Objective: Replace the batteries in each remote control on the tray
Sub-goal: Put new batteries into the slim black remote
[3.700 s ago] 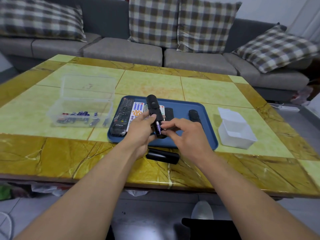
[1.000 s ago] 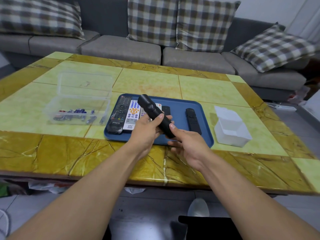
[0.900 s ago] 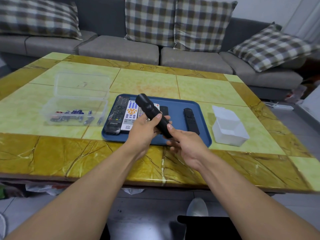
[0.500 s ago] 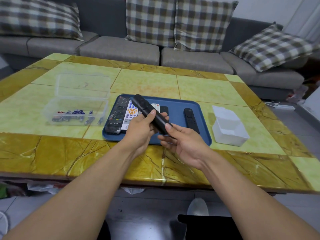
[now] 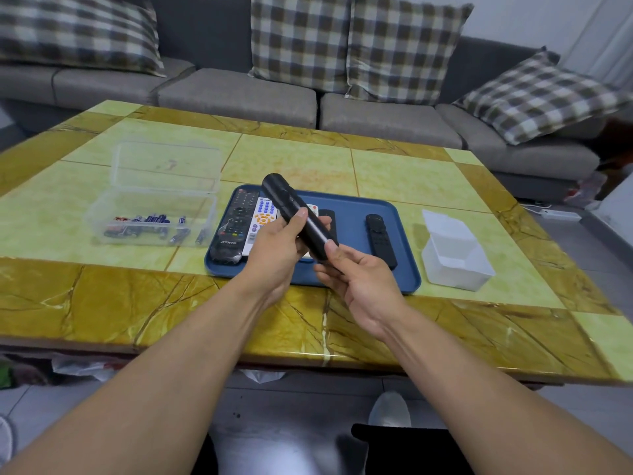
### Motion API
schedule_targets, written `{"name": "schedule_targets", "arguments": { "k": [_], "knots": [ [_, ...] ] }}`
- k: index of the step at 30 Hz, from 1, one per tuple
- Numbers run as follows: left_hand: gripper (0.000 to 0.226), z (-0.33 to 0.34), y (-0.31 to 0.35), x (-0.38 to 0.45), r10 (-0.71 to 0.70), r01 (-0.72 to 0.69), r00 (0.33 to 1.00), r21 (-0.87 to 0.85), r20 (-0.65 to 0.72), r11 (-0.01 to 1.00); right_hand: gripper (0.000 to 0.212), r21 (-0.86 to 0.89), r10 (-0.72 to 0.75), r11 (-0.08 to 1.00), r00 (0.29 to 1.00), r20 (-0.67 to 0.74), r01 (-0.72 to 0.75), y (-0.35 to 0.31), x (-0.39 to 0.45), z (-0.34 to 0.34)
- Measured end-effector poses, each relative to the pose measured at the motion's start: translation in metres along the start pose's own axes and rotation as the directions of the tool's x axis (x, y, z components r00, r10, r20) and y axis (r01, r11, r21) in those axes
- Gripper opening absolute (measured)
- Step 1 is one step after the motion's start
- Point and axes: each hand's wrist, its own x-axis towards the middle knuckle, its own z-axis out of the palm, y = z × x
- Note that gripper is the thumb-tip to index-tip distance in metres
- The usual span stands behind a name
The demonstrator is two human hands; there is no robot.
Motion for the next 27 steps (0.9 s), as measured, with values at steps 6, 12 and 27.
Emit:
{"name": "schedule_targets", "arguments": {
  "k": [6, 12, 27],
  "knots": [
    [0.017, -0.002, -0.013, 0.004, -0.032, 0.066, 0.979, 0.164, -0.201, 0.984, 0.045, -0.883, -0.464, 0.384, 0.883, 0.069, 0.271, 0.004, 0.009, 0.003],
    [0.039, 0.001, -0.013, 0.001, -0.039, 0.09, 0.99, 0.394, -0.135, 0.915, 0.021, -0.911, -0.477, 0.367, 0.879, -0.011, 0.188, 0.014, 0.031, 0.005],
    [0.056, -0.027, -0.025, 0.006, -0.059, -0.143, 0.987, 0.983, 0.151, 0.118, 0.045, -0.931, -0.322, 0.322, 0.906, -0.276, -0.17, 0.01, 0.074, -0.032]
  ]
}}
